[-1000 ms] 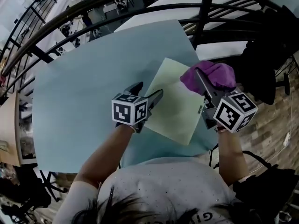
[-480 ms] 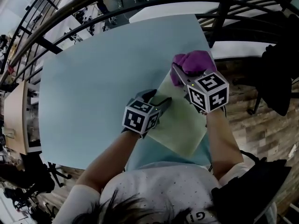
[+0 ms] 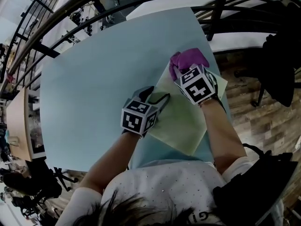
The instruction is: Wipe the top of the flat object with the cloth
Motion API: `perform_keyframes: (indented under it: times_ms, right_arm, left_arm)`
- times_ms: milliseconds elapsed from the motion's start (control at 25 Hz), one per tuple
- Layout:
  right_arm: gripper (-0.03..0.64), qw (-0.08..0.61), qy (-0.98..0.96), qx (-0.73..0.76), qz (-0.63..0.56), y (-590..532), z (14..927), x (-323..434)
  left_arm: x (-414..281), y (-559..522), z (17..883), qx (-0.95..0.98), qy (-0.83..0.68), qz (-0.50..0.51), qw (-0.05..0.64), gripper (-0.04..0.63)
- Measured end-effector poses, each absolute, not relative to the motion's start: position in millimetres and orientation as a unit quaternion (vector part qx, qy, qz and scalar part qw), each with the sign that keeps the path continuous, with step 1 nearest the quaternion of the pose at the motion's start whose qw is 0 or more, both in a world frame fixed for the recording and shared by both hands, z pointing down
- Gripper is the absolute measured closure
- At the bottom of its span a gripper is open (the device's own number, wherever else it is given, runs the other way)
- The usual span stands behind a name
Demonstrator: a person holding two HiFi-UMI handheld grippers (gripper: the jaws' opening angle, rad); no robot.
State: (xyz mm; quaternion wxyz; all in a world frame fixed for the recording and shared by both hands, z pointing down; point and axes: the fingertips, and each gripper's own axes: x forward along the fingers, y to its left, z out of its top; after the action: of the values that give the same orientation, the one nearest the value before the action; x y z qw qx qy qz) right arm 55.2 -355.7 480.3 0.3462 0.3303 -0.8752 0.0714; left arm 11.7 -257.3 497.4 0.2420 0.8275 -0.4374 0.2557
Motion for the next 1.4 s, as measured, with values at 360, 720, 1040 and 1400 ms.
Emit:
perform_keyframes:
  times_ms: [360, 720, 1040, 1400]
  right_arm:
    - [0.586, 0.355, -0.824, 0.426, 0.117, -327.8, 486.7, 155.8]
    - [0.586, 0.371, -0.791, 0.464, 0.143, -286.5, 487.4, 231.6]
    - [0.586, 0.383, -0.788, 0.448, 0.181, -284.5, 489.6, 243.9]
    - [0.584, 0.278, -0.914, 0.271, 0.114, -286.7, 433.2, 70.0]
  left_arm:
    - [6.3, -256.8, 505.3, 0.826, -0.420, 0.237, 0.292, 0.313]
    - [11.1, -255.1, 506.0, 0.824, -0.429, 0.245, 0.279, 0.313]
    - [10.5, -255.7, 505.3, 0.824, -0.432, 0.247, 0.270, 0.313]
    - [14.6, -255.4, 500.0, 0.825, -0.438, 0.251, 0.253, 0.313]
